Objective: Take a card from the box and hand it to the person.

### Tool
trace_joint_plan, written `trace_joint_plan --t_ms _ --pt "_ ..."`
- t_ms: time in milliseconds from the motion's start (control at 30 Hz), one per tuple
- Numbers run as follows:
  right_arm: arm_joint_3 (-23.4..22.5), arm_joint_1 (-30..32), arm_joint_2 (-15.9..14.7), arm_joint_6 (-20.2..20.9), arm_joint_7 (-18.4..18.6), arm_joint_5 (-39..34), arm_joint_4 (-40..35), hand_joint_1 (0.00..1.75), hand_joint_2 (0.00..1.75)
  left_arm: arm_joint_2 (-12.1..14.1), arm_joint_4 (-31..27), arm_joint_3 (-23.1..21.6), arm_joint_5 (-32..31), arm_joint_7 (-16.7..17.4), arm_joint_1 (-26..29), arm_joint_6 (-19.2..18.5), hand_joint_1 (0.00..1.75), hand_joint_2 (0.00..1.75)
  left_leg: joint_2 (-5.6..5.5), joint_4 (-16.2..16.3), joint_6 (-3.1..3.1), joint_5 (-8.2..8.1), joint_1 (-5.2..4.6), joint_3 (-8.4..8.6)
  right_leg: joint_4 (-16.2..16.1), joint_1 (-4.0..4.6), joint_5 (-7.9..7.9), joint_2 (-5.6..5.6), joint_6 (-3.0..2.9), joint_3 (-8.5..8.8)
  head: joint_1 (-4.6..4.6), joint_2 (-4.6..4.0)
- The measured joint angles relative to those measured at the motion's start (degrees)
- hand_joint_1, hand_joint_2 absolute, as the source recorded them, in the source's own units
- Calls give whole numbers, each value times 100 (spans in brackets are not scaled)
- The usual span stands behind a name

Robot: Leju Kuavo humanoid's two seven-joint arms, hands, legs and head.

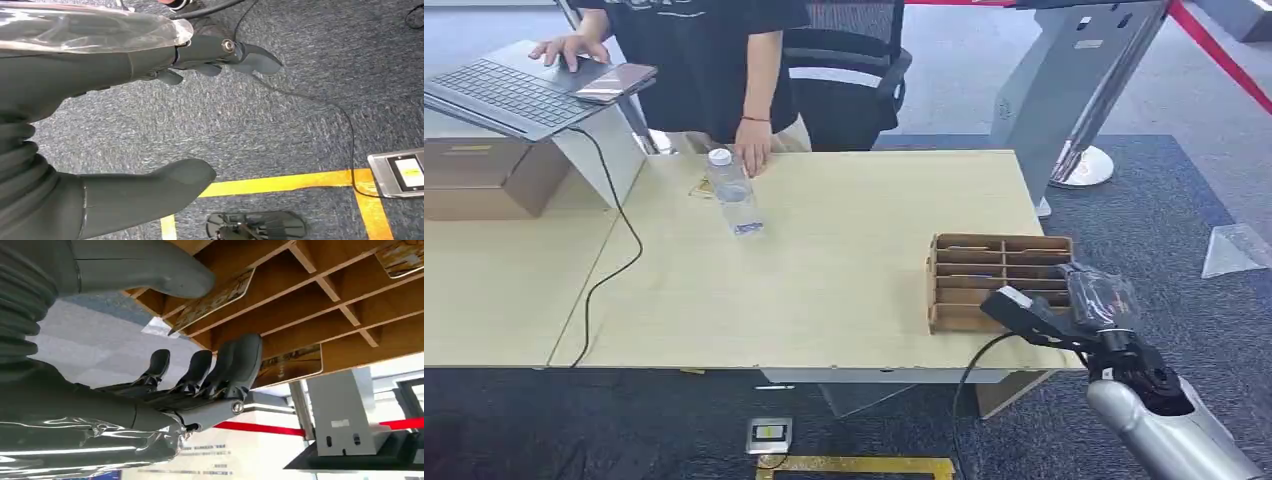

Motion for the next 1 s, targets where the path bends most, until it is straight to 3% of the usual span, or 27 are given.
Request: trace_joint_plan --t_ms 200,333,367,400,1000 --pt "0 0 0 2 59 96 7 89 175 2 0 0 22 -2 0 0 0 175 0 0 0 0 0 0 0 0 0 0 0 0 0 0" --pt "0 -5 0 18 96 162 24 129 175 2 0 0 33 -2 0 0 0 175 0 0 0 0 0 0 0 0 0 0 0 0 0 0" --pt "0 -5 0 17 105 175 24 127 175 2 0 0 33 -2 0 0 0 175 0 0 0 0 0 0 0 0 0 0 0 0 0 0" --pt "0 -5 0 20 112 188 24 141 175 2 0 0 33 -2 0 0 0 175 0 0 0 0 0 0 0 0 0 0 0 0 0 0" --pt "-2 -52 0 59 234 479 26 162 175 2 0 0 37 -4 1 0 0 175 0 0 0 0 0 1 0 0 0 0 0 0 0 0"
